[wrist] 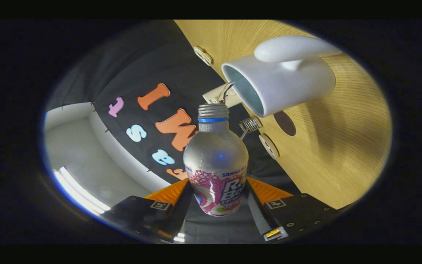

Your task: Take the bottle from table, then pour the juice into the cup, finally place the bottle on the coaster

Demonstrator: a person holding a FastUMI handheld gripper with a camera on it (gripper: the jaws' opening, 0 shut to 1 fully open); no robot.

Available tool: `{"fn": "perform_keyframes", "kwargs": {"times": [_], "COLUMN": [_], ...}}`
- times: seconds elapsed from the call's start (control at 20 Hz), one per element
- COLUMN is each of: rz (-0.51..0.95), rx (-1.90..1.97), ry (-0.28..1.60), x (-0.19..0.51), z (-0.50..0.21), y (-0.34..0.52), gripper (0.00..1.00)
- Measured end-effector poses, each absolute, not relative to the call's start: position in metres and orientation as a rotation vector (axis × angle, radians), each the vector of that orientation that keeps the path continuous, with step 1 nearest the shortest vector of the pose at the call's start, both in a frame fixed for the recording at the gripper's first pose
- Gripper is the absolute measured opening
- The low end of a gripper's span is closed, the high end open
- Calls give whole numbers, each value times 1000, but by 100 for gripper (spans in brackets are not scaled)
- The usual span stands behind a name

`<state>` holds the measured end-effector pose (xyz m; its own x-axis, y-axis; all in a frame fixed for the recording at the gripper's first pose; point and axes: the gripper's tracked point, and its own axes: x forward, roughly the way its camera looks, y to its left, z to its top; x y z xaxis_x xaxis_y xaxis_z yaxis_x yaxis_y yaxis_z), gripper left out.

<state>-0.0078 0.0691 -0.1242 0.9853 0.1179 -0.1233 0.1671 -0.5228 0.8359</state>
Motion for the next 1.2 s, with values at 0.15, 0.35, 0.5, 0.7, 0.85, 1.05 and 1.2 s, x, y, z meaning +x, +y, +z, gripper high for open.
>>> {"fn": "perform_keyframes", "kwargs": {"times": [0.15, 0.35, 0.5, 0.7, 0.85, 1.05, 1.2], "rz": [-61, -43, -24, -5, -2, 10, 20], "rx": [2140, 2162, 2188, 2233, 2254, 2281, 2308], "ry": [192, 174, 159, 141, 134, 139, 150], "x": [-7, -8, -10, -9, -8, -9, -7], "z": [-122, -115, -108, -100, -97, -94, -93], "y": [67, 62, 58, 53, 49, 51, 51], "gripper": [78, 78, 78, 78, 78, 78, 78]}}
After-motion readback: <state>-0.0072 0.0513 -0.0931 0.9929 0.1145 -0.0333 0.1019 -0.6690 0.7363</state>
